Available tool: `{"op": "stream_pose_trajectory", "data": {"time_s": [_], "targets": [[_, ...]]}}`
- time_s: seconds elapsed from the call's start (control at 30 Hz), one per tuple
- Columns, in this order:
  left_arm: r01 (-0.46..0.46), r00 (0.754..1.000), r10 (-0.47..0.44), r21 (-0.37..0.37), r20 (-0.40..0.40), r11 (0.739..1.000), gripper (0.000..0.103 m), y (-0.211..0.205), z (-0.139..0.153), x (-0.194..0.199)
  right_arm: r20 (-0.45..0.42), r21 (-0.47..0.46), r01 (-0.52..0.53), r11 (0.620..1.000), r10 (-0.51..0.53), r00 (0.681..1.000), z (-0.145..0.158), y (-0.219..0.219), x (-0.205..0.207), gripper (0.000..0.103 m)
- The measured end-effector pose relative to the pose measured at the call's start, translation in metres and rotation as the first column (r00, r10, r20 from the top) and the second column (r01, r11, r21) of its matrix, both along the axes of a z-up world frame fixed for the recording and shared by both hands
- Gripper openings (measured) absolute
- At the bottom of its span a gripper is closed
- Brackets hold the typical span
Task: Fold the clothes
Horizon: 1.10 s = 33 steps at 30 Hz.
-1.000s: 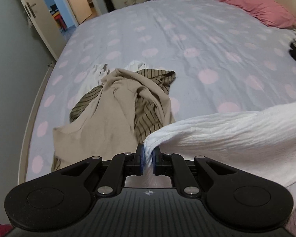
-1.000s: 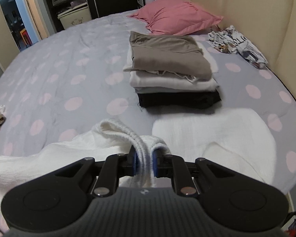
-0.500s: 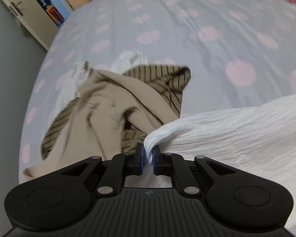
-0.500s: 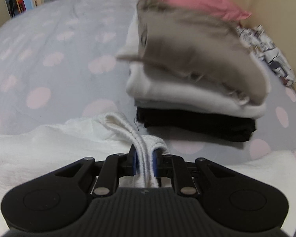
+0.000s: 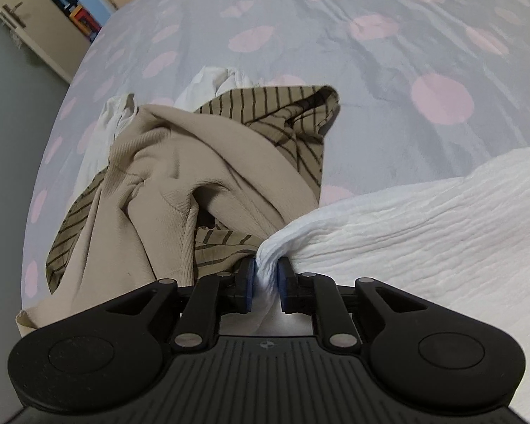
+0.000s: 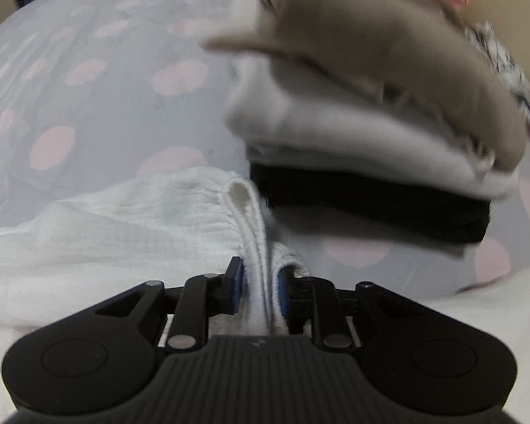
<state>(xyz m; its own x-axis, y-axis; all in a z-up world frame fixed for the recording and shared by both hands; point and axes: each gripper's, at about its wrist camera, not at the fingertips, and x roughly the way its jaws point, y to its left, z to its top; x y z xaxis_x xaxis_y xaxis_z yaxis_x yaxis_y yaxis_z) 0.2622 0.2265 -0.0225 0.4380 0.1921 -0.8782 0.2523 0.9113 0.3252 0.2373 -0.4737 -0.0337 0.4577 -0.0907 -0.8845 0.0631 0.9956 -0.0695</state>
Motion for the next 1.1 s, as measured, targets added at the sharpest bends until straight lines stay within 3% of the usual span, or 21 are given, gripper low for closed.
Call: {"op": "stream_pose_trajectory", "data": {"time_s": [0.07,0.27,0.3,0.33,0.37,0.43,0.53,0.63,0.77,0.8,0.83,0.87,0.9,1.1], "targets": [[0.020,1.000,-0.020,0.011,0.019,1.000,0.024,-0.001,0.004,-0.004,0.017,-0.020,-0.026,0.999,0.026,1.000,0.003,0.004,0.001,0.029],[0.045,0.998,-0.047,0.041,0.045,0.998,0.032,-0.004,0.012,-0.013,-0.018,-0.058,-0.072,0.996,0.071,0.997,0.008,0.013,0.008,0.042],[0.050,0.997,-0.052,0.048,0.048,0.998,0.034,-0.005,0.013,-0.015,-0.019,-0.084,-0.071,0.994,0.069,0.997,0.011,0.014,0.007,0.050],[0.052,0.997,-0.055,0.053,0.052,0.997,0.037,-0.004,0.014,-0.017,-0.018,-0.111,-0.066,0.992,0.065,0.998,0.013,0.015,0.006,0.073],[0.052,0.997,-0.055,0.056,0.056,0.997,0.039,-0.004,0.015,-0.018,-0.005,-0.138,-0.064,0.988,0.063,0.998,0.016,0.014,0.004,0.082],[0.051,0.996,-0.055,0.061,0.065,0.997,0.039,-0.002,0.017,-0.020,0.023,-0.166,-0.060,0.984,0.065,0.998,0.022,0.012,0.001,0.085],[0.051,0.995,-0.056,0.061,0.081,0.997,0.039,0.000,0.020,-0.022,0.078,-0.103,-0.047,0.994,0.055,0.995,0.027,0.010,-0.002,0.079],[0.058,0.993,-0.063,0.047,0.098,0.997,0.039,0.000,0.023,-0.022,0.089,-0.066,-0.036,0.997,0.042,0.995,0.020,0.006,0.007,0.061],[0.077,0.991,-0.082,0.049,0.105,0.996,0.040,-0.001,0.028,-0.024,0.096,-0.014,-0.031,0.999,0.032,0.995,0.008,0.006,0.016,0.057],[0.086,0.991,-0.090,0.051,0.103,0.995,0.040,-0.002,0.028,-0.025,0.102,-0.007,-0.037,0.999,0.037,0.994,0.006,0.008,0.017,0.052],[0.093,0.990,-0.098,0.053,0.101,0.994,0.040,-0.002,0.029,-0.026,0.095,-0.020,-0.034,0.999,0.036,0.995,0.005,0.009,0.018,0.036],[0.100,0.990,-0.105,0.057,0.099,0.993,0.040,-0.002,0.030,-0.027,0.085,-0.037,-0.029,0.999,0.032,0.996,0.004,0.010,0.019,0.028],[0.107,0.989,-0.112,0.058,0.098,0.993,0.040,-0.002,0.030,-0.028,0.080,-0.037,-0.039,0.999,0.041,0.996,0.009,0.007,0.023,0.009],[0.131,0.985,-0.140,0.095,0.099,0.987,0.040,0.002,0.031,-0.039,0.107,-0.009,-0.047,0.999,0.047,0.993,0.028,-0.002,0.006,0.009]]}}
